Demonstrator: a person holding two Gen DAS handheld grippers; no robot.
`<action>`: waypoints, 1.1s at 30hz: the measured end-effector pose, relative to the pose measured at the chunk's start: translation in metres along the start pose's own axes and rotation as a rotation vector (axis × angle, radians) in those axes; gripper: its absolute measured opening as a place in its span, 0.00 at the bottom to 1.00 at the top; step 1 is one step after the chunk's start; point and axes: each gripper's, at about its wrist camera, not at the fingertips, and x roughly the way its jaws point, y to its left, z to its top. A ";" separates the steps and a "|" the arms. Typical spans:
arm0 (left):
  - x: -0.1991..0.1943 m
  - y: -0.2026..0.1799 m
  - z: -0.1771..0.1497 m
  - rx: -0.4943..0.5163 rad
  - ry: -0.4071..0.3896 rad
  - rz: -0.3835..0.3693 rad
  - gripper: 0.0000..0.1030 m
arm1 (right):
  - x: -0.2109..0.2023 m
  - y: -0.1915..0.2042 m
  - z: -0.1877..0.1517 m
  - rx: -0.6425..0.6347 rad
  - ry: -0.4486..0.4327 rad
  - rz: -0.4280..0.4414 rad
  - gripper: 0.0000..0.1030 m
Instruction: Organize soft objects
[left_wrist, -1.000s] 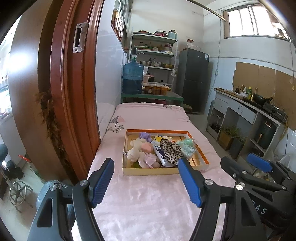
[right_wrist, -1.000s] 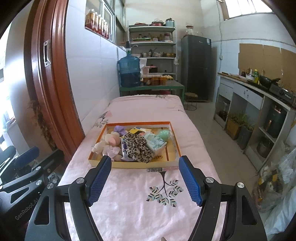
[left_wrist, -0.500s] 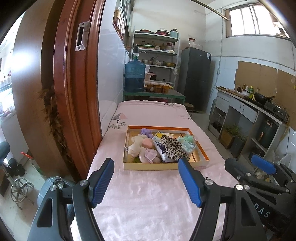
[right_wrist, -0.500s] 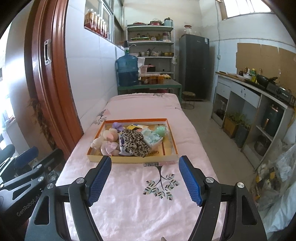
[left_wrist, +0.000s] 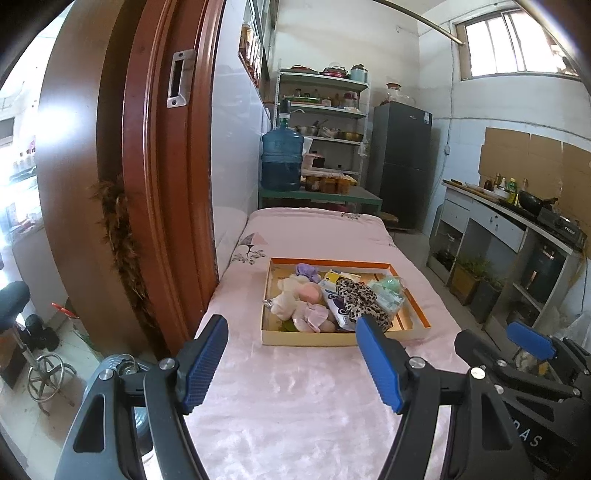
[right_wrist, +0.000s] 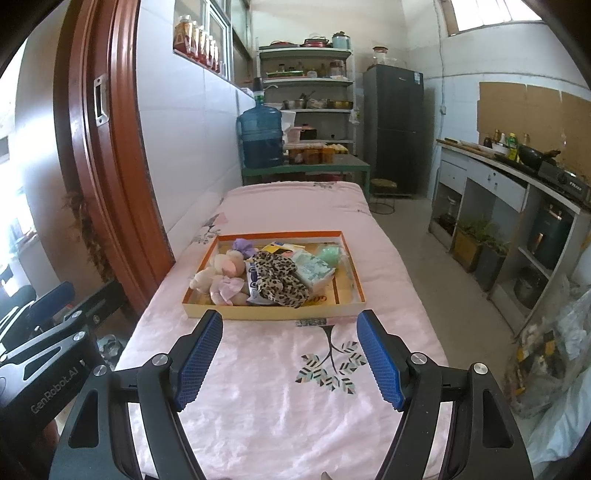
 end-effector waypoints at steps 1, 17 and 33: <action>0.000 0.000 0.000 -0.002 -0.001 -0.001 0.70 | 0.000 0.000 0.000 -0.002 0.000 -0.001 0.74; -0.005 -0.001 0.001 0.020 -0.041 0.034 0.70 | 0.003 0.006 0.000 -0.003 0.004 0.014 0.74; -0.003 0.001 0.000 0.011 -0.031 0.007 0.70 | 0.002 0.005 -0.001 0.001 0.005 0.021 0.74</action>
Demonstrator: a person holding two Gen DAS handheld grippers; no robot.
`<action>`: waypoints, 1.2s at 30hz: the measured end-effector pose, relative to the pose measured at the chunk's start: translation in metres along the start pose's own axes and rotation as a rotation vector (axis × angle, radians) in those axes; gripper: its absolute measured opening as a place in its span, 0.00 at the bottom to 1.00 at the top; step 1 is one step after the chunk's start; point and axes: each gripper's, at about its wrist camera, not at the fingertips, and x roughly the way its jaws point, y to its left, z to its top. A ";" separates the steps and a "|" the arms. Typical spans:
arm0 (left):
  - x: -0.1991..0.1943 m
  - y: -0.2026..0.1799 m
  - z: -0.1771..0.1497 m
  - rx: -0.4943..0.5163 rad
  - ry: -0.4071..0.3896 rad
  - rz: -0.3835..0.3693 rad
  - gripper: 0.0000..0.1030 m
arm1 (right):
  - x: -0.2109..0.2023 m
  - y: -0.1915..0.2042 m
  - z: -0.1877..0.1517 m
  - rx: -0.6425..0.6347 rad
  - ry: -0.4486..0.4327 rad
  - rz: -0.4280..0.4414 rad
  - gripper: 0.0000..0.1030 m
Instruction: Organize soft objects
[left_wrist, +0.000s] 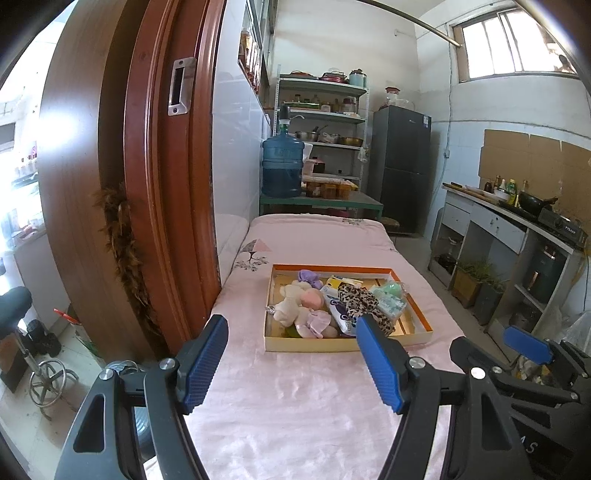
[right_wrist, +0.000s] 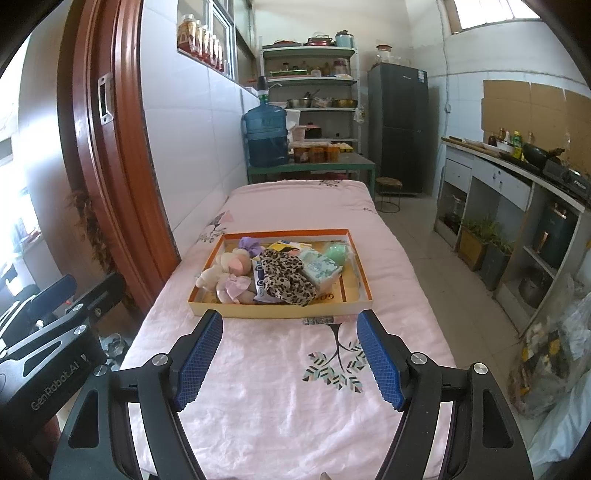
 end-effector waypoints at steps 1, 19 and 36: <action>0.000 0.000 0.000 0.000 0.001 -0.001 0.70 | 0.000 0.000 0.000 0.000 0.000 0.000 0.74; 0.000 -0.003 -0.003 0.012 0.009 0.007 0.70 | 0.000 -0.002 0.000 0.002 0.000 -0.001 0.74; 0.000 -0.003 -0.005 0.011 0.012 0.005 0.70 | -0.001 -0.004 -0.001 0.004 0.004 0.000 0.74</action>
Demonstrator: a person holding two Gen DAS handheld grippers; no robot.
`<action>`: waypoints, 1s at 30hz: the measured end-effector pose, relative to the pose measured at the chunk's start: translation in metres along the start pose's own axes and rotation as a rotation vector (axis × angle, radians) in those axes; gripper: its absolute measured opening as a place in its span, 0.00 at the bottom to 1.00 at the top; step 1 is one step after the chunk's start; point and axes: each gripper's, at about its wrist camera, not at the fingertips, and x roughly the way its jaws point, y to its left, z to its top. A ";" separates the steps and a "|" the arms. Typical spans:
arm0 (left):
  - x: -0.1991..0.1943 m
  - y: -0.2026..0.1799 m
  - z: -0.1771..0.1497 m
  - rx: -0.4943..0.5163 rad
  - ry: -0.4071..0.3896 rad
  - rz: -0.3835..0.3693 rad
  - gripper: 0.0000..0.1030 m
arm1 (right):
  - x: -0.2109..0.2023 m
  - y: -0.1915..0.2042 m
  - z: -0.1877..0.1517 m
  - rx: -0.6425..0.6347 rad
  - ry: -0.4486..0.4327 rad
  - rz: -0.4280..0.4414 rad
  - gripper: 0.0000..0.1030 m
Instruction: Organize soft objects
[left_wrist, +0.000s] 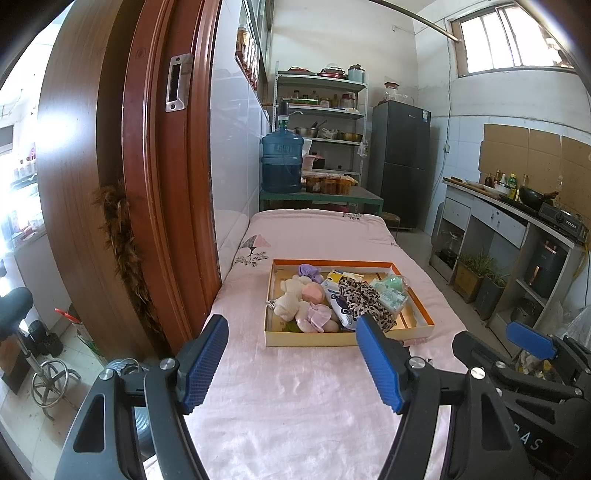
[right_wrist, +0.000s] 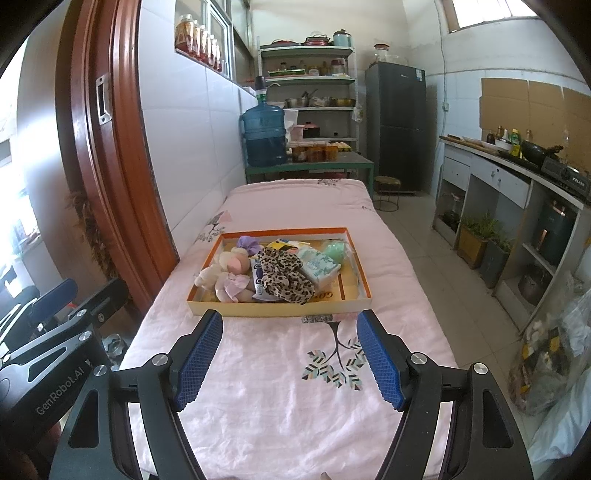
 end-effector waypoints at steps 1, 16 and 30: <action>0.001 0.000 0.001 0.001 0.001 0.001 0.70 | 0.000 0.000 0.000 0.001 0.000 0.000 0.74; 0.002 0.001 -0.002 0.001 0.008 -0.001 0.70 | 0.000 -0.001 0.000 0.002 0.002 0.001 0.74; 0.002 0.001 -0.004 0.003 0.009 0.000 0.70 | 0.000 -0.001 -0.001 0.001 0.001 0.001 0.74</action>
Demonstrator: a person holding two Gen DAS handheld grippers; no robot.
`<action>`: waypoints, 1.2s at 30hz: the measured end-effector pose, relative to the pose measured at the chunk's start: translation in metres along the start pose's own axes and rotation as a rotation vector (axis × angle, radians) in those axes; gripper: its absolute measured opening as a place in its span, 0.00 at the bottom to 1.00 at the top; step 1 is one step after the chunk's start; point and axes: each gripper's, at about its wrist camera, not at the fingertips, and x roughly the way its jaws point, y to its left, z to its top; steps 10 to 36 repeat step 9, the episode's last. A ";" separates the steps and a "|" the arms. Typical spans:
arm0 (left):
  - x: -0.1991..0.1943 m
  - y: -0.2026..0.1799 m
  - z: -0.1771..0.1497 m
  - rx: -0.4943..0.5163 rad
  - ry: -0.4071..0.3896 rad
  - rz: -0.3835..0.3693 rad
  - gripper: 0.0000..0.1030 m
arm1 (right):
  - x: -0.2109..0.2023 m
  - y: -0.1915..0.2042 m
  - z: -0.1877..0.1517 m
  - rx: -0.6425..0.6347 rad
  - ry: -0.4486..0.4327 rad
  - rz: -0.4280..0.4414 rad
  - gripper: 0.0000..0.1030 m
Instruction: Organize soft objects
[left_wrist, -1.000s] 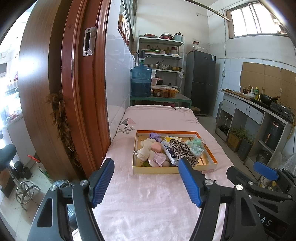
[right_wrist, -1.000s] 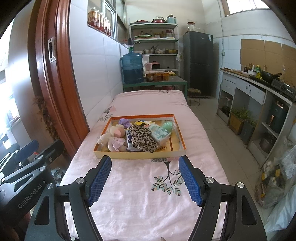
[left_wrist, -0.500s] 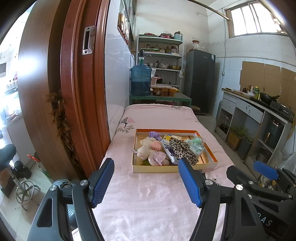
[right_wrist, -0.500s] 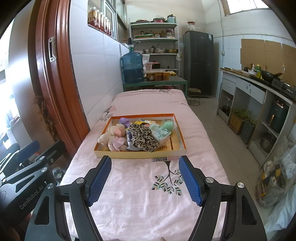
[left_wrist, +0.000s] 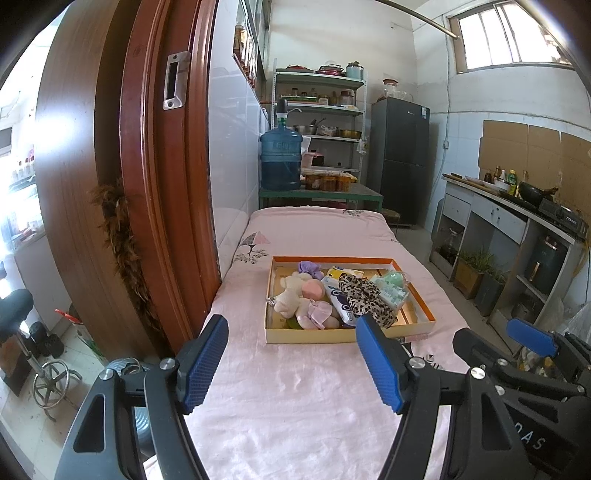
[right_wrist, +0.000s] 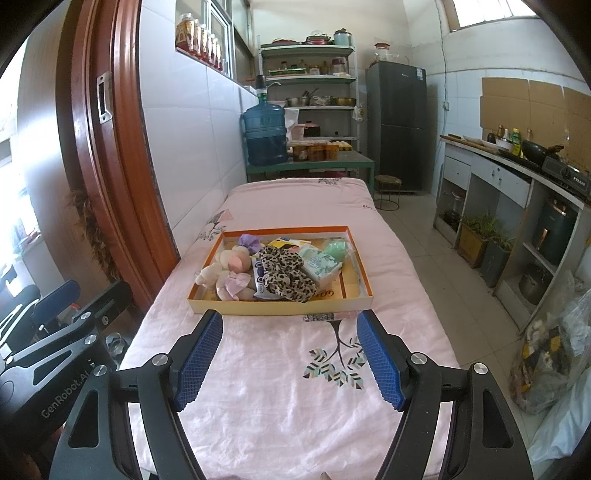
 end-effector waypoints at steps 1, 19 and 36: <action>0.001 0.000 0.001 0.000 0.002 0.000 0.70 | 0.000 0.000 0.000 0.001 0.000 -0.001 0.74; 0.001 0.000 -0.002 0.002 -0.008 -0.014 0.70 | 0.000 0.000 0.000 0.003 0.001 0.000 0.74; 0.001 0.000 -0.002 0.002 -0.008 -0.014 0.70 | 0.000 0.000 0.000 0.003 0.001 0.000 0.74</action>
